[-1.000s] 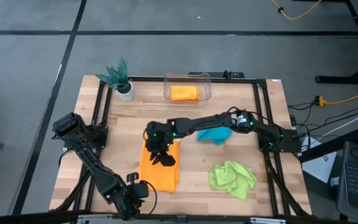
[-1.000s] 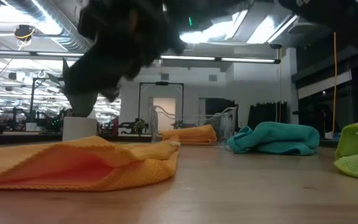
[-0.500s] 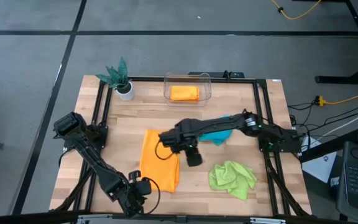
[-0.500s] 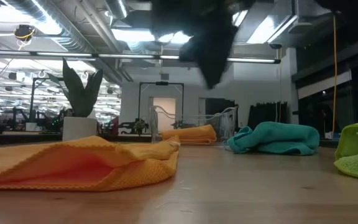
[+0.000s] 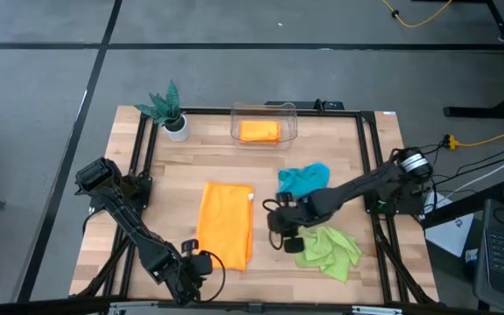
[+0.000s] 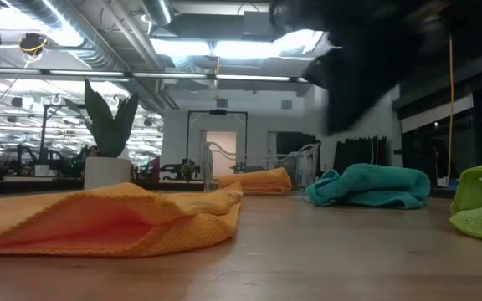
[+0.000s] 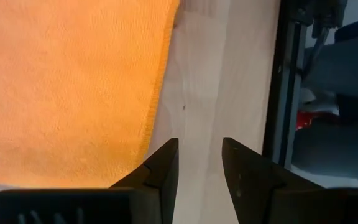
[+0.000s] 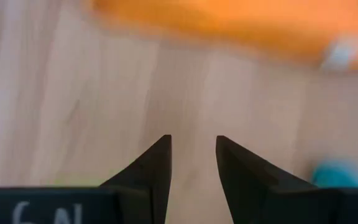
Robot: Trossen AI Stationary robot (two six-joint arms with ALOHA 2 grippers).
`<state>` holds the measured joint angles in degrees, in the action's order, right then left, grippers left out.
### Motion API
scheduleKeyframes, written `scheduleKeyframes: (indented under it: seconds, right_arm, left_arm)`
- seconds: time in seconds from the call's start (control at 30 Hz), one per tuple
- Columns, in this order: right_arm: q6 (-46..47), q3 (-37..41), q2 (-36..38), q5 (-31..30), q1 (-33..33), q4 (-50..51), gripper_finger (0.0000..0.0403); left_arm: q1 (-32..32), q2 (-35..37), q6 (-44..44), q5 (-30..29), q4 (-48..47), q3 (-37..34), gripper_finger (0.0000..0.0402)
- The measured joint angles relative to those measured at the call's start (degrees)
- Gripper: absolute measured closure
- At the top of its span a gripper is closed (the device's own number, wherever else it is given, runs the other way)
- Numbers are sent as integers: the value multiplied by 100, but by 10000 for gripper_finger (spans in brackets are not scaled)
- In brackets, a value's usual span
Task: Fold microfiber towels
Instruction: Fold the orange microfiber towel
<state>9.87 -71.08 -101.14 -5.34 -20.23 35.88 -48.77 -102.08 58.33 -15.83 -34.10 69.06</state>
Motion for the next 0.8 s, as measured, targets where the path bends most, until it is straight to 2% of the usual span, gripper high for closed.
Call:
scheduleKeyframes:
  seconds: [0.07, 0.17, 0.23, 0.4, 0.5, 0.63, 0.8]
  right_arm:
    - [14, 457, 76, -397, -86, -1102, 274]
    - [-190, 768, 32, -317, -240, -2417, 274]
    - [-673, 855, -75, -222, -383, -3030, 274]
    - [-1900, 905, -331, -229, -690, -3780, 274]
    - [-1906, 888, -456, -253, -766, -4327, 274]
    - [-1670, 743, -679, -260, -761, -4478, 267]
    - [-1449, 174, -1268, -279, -761, -4399, 215]
  left_arm:
    - [39, 0, -36, -62, 4, 0, 286]
    - [104, 0, -24, -102, 7, 0, 286]
    - [120, 0, 88, -109, -46, 0, 286]
    - [107, 0, 664, 200, -484, 2, 286]
    - [128, 0, 1210, 429, -816, 2, 281]
    - [71, 0, 1313, 478, -1217, 1, 262]
    - [-86, 0, 1159, 129, -1215, 2, 228]
